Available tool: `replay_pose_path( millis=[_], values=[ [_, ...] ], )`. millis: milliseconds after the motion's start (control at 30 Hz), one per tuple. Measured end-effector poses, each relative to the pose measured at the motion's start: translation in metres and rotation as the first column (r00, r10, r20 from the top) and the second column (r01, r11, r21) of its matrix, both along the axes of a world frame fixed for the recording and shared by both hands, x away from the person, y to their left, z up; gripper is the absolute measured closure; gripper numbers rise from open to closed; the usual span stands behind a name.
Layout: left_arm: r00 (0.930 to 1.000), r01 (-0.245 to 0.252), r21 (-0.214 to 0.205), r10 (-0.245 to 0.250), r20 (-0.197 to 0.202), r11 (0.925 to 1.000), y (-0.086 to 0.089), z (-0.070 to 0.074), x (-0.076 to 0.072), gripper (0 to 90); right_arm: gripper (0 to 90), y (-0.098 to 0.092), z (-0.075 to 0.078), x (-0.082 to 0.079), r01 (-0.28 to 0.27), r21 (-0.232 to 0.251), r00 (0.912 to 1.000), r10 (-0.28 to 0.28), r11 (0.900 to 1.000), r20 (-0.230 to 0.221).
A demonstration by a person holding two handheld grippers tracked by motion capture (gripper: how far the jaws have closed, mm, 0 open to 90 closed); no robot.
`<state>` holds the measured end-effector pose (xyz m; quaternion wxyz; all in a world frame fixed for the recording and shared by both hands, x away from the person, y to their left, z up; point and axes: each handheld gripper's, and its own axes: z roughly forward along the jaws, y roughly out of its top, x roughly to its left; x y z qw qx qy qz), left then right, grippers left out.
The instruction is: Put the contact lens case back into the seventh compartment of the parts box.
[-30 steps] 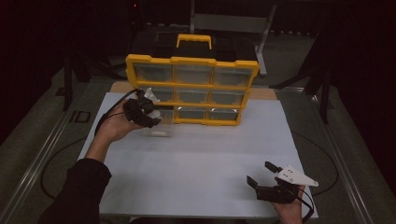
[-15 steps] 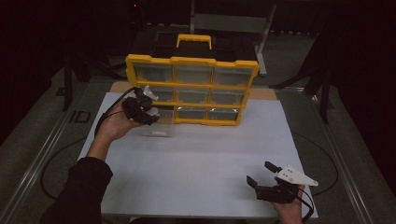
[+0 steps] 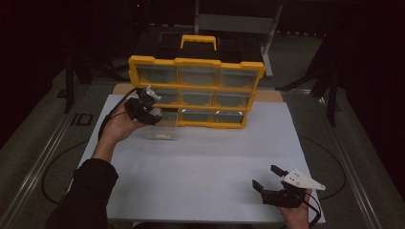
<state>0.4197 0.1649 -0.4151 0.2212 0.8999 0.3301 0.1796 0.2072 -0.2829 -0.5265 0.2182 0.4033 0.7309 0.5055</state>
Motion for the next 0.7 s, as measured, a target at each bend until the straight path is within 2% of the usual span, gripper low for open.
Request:
replay_pose_path(
  millis=[700],
  values=[
    [0.9995, -0.031, -0.003, 0.031, 0.003, 0.9995, -0.0008, -0.0101, 0.0063, 49.6, 8.4, 0.0006, -0.0009, 0.0008, 0.003, -0.004, 1.0000, -0.003, 1.0000, -0.007]
  ],
)
